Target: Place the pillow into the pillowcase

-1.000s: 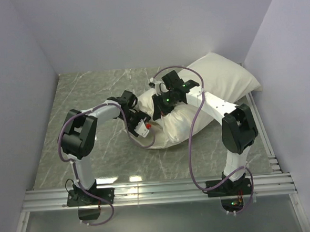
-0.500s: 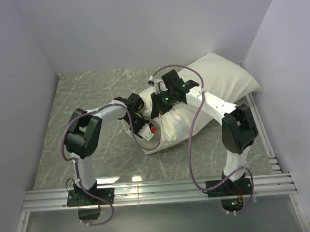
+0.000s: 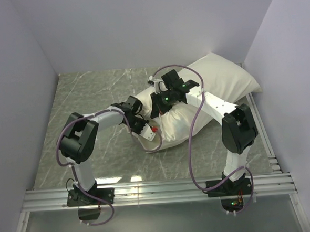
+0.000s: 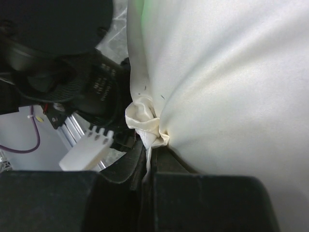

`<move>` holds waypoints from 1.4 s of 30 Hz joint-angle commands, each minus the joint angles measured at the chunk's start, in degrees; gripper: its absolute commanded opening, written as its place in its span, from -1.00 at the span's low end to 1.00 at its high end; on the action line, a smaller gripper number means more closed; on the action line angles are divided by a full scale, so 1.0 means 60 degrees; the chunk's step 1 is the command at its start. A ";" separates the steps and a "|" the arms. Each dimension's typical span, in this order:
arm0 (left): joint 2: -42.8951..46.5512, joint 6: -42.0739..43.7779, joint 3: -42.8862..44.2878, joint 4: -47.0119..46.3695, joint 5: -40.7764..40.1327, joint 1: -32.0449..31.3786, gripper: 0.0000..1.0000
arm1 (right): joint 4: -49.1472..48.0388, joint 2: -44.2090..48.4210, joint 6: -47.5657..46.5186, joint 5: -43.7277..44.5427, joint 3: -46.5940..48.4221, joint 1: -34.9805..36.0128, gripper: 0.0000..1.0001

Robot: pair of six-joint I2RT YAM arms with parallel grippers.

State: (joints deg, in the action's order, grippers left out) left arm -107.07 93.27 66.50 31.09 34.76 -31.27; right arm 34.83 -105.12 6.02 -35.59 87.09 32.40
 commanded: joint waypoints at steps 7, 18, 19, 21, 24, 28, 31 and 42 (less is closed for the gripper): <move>0.3089 0.0817 -0.1867 0.1367 0.0081 0.0494 -0.99 | -0.0180 0.0279 -0.0198 -0.0528 -0.0173 0.0049 -1.00; 0.3197 0.0130 -0.2734 0.1205 -0.0564 0.0538 -0.68 | -0.0297 0.0235 -0.0168 -0.0455 -0.0306 0.0049 -1.00; 0.3109 0.0114 -0.2719 0.1306 -0.0608 0.0553 -0.66 | -0.0254 0.0235 -0.0198 -0.0454 -0.0320 0.0049 -1.00; 0.3050 0.0186 -0.2777 0.1366 -0.0769 0.0553 -0.69 | -0.0253 0.0235 -0.0198 -0.0440 -0.0350 0.0049 -1.00; 0.3123 0.0361 -0.2851 0.1526 -0.0711 0.0568 -0.96 | -0.0268 0.0235 -0.0227 -0.0411 -0.0379 0.0063 -1.00; 0.3400 0.0568 -0.2807 0.1995 -0.0360 0.0568 -0.48 | -0.0238 0.0235 -0.0242 -0.0410 -0.0364 0.0063 -1.00; 0.3562 -0.0016 -0.2705 0.1617 -0.0010 0.0611 -0.26 | -0.0238 0.0235 -0.0242 -0.0454 -0.0364 0.0049 -1.00; 0.2421 -0.1483 -0.0391 0.1600 0.0739 0.0963 -0.02 | -0.0370 0.0308 -0.0198 -0.0601 -0.0526 0.0093 -1.00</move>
State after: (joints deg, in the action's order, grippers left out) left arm -90.87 86.59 61.14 39.66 35.40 -25.50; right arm 34.41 -105.12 4.82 -37.58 84.58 33.82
